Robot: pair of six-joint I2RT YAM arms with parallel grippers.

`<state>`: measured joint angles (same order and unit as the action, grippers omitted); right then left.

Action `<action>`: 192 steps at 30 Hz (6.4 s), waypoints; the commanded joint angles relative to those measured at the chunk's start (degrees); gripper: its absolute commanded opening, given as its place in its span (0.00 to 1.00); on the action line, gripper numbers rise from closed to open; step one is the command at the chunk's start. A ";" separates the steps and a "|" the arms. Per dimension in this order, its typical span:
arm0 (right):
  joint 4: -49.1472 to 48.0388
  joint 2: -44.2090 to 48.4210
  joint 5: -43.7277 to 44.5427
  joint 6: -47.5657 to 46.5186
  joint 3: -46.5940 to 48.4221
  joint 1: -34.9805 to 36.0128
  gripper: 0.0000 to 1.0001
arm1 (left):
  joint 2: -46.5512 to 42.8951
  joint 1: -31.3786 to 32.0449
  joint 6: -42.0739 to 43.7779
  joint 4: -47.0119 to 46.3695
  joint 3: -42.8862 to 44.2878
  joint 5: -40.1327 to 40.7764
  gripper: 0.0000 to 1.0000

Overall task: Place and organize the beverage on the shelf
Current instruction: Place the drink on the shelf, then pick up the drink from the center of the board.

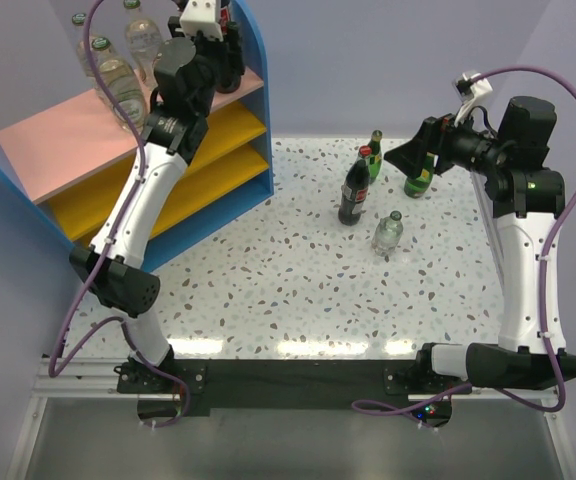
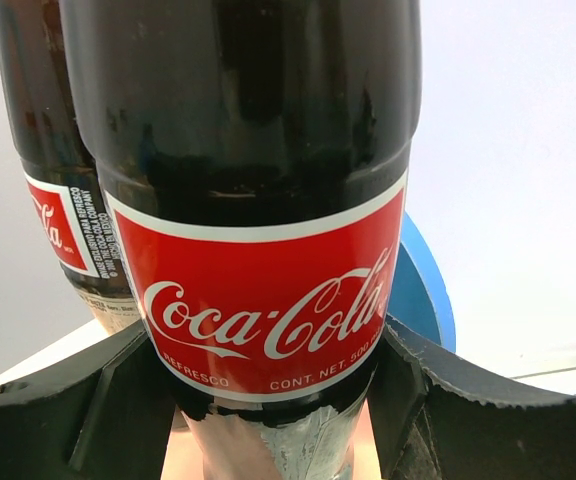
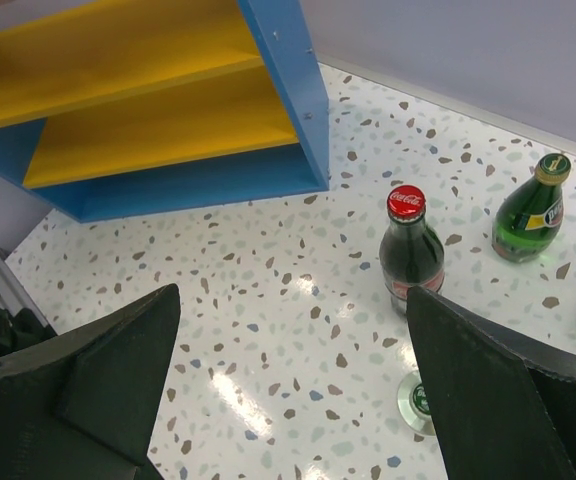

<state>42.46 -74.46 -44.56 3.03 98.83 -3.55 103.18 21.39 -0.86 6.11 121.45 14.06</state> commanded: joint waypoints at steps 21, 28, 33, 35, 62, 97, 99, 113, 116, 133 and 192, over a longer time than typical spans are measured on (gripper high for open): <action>-1.32 1.07 -1.76 1.02 -0.39 -0.32 0.98 | -7.20 -0.82 -0.01 -10.77 -0.25 0.70 0.78; -1.32 1.24 -1.68 1.01 -0.39 -0.32 0.97 | -7.55 -0.82 -0.02 -10.33 -0.60 0.26 0.80; -1.32 1.33 -1.68 0.93 -0.48 -0.32 0.98 | -7.99 -0.82 -0.19 -9.98 -1.39 -0.09 0.82; -1.32 1.33 -1.68 0.93 -0.48 -0.31 0.98 | -8.17 -0.82 -0.28 -10.06 -1.92 -0.27 0.84; -1.50 1.59 -1.94 1.01 -0.83 -0.40 0.98 | -11.07 -0.82 -1.16 -4.26 -8.24 -0.71 0.95; -1.32 0.89 -1.67 0.84 -0.39 -0.75 0.98 | -2.63 -1.44 -1.77 -1.01 1.69 -1.14 0.69; -1.32 0.80 -2.11 0.84 -0.39 -0.76 0.98 | -2.72 -1.44 -1.86 -0.84 1.69 -1.23 0.71; -1.32 1.42 -5.19 -0.48 -1.18 -0.84 0.98 | -7.72 -1.44 -2.04 -0.75 -0.42 -3.08 0.93; -1.24 1.51 -5.80 -0.65 -1.27 -0.84 0.98 | -9.21 -1.44 -2.04 -0.13 -1.21 -3.52 0.94; 2.18 1.60 -7.39 -7.58 -1.45 -0.84 0.98 | -17.39 -1.44 -4.76 5.66 -2.18 -10.46 0.96; 7.56 -12.98 16.53 -25.79 -8.75 10.06 0.99 | -75.67 -1.35 -11.97 -2.59 -96.13 -36.21 0.99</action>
<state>53.93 -84.58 -25.23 -25.04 86.37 6.37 27.68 20.27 -12.88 7.64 25.45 -22.11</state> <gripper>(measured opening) 0.986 0.986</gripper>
